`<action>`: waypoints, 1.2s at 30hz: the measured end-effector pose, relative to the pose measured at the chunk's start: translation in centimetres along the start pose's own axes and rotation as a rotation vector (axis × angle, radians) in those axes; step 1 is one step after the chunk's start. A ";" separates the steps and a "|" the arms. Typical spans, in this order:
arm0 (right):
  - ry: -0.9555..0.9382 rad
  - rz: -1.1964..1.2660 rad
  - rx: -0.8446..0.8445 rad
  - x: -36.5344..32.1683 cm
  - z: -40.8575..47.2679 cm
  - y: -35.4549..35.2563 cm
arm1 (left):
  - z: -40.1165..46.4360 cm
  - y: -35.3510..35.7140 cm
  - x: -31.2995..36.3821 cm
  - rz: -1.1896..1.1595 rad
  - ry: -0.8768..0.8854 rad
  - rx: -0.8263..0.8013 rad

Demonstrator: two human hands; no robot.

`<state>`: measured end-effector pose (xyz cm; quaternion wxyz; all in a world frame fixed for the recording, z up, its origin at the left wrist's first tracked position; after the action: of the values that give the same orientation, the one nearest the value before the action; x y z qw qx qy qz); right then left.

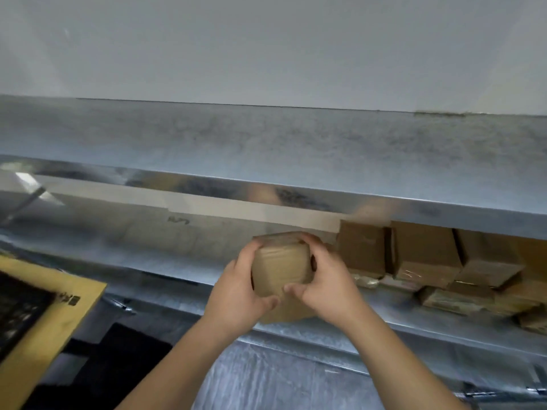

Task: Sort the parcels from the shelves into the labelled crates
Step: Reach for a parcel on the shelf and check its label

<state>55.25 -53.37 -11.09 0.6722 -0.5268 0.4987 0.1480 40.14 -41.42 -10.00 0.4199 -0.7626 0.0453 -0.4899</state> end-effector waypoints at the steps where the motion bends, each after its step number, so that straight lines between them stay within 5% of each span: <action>1: -0.024 0.012 0.000 -0.7 -0.3 1.1 | -1.1 -0.8 -1.0 -0.007 0.008 0.030; 11: -0.222 0.123 0.022 -11.8 -2.4 13.0 | -13.4 -9.9 -9.2 -0.156 -0.001 0.335; 17: -0.180 0.196 -0.280 -19.1 -4.3 21.7 | -23.3 -16.6 -15.6 -0.184 -0.222 0.428; 23: -0.362 0.104 -0.615 -26.6 -7.5 31.1 | -33.4 -21.6 -21.3 -0.087 -0.275 0.487; 36: -0.658 0.239 -0.795 -38.7 -14.7 46.6 | -50.3 -27.5 -28.4 0.042 -0.500 0.660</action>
<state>-3.86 -34.62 -4.45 0.5199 -0.6060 0.2232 0.5591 -23.39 -40.06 -2.94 0.6498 -0.6816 -0.2021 -0.2690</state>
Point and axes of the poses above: each hand's wrist, its own z-axis towards the middle knuckle, its own y-axis out of the palm, x = y × z, the point moved 3 cm from there along z, towards the middle knuckle, and after that the axes turned 7 degrees about -x, right-handed, at the moved point
